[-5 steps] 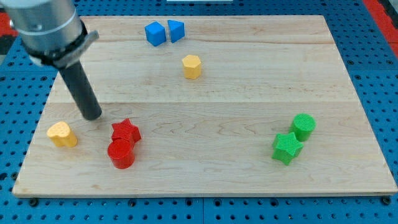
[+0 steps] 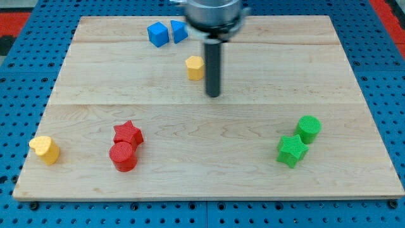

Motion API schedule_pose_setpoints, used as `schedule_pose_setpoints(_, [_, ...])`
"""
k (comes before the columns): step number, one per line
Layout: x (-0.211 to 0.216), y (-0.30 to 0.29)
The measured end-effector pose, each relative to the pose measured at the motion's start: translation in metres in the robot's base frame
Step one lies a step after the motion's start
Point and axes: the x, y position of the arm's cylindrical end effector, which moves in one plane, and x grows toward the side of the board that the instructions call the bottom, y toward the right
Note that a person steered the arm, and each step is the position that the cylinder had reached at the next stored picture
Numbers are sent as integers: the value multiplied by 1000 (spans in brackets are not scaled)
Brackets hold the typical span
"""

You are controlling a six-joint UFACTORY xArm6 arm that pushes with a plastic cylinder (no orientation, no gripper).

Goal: Place the yellow heart vertically to the top of the red star

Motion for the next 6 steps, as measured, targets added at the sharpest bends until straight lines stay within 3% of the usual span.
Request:
schedule_pose_setpoints(1, [-40, -9])
schedule_pose_setpoints(2, [-50, -93])
schedule_pose_setpoints(4, [-76, -62])
schedule_pose_setpoints(5, [-83, -100])
schedule_pose_setpoints(6, [-57, -130])
